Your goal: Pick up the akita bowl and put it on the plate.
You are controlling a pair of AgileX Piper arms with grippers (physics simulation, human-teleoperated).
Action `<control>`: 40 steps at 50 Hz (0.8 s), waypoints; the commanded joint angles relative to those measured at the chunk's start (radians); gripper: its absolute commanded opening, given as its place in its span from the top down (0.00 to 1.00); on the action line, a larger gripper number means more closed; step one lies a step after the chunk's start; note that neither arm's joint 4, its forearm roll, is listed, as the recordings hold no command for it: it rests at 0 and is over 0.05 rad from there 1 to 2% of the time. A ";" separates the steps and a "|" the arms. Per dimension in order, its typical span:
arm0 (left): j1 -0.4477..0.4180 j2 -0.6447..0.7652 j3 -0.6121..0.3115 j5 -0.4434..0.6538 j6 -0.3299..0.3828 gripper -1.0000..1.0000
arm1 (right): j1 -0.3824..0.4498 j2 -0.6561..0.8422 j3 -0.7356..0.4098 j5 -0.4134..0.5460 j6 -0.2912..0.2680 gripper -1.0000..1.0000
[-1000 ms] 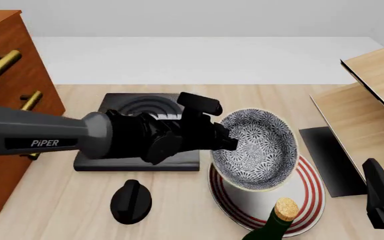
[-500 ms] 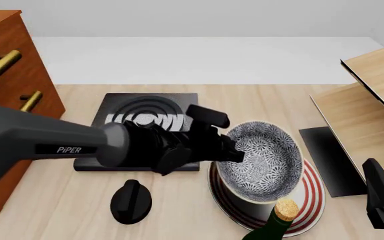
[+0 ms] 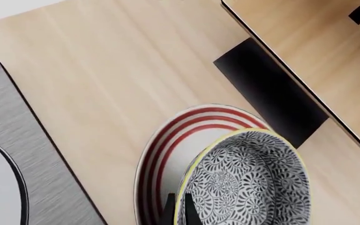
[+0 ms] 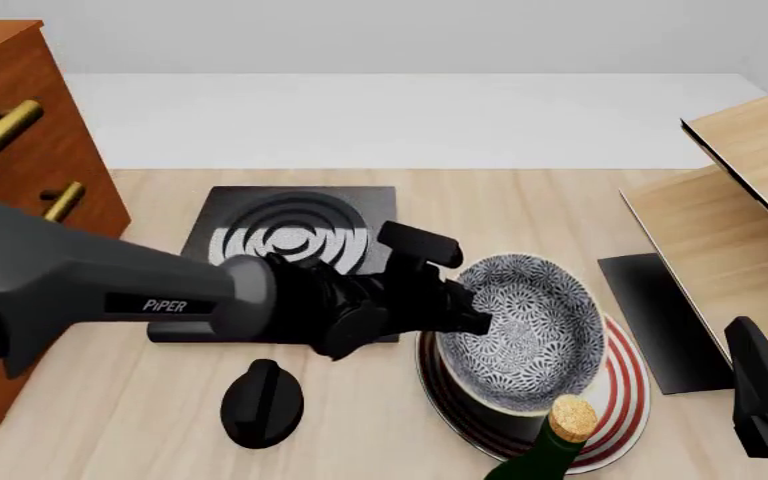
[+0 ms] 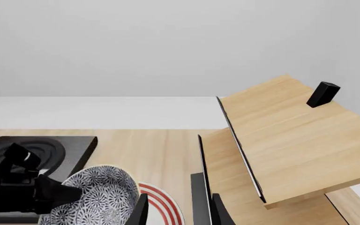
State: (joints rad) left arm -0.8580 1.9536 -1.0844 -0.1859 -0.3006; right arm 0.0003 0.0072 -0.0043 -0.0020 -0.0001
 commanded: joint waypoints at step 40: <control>0.017 -0.203 0.036 0.044 0.075 0.00 | 0.000 0.000 0.000 0.000 0.000 0.00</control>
State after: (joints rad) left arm -0.8672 1.8588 -1.0533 -0.1812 -0.2657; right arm 0.0003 0.0072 -0.0043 -0.0020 -0.0002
